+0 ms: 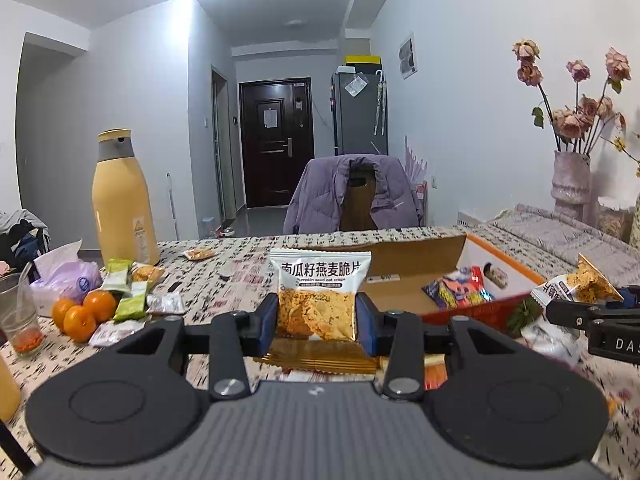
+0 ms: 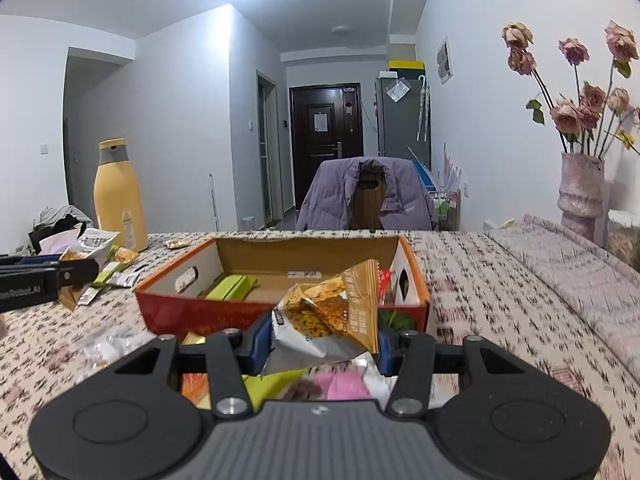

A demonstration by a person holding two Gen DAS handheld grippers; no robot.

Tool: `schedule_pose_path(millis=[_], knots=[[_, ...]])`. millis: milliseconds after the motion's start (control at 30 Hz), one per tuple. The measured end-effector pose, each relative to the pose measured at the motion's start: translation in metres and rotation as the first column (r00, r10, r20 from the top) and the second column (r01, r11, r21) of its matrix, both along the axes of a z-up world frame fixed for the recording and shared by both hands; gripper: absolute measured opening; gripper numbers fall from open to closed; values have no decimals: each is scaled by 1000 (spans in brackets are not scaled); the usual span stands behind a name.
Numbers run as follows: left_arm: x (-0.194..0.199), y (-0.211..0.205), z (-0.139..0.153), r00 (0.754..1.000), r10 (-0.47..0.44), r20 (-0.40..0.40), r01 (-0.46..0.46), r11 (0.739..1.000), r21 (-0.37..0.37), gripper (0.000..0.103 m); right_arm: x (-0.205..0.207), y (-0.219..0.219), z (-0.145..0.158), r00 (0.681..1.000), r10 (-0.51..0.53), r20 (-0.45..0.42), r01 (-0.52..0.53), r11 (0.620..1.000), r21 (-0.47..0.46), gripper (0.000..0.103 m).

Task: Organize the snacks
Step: 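Carry both packets over the box and open both tools to release them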

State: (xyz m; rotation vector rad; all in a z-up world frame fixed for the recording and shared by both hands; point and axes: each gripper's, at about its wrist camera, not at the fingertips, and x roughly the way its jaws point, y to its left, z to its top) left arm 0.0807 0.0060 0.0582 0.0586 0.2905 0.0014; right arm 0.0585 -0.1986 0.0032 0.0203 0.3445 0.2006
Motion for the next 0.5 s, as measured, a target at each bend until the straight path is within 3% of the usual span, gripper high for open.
schedule_pose_path(millis=[500], knots=[[87,-10,25,1000,5,24,-4,1000,-30,41,88,15,31,999,28,45,-27,999,-39,49]])
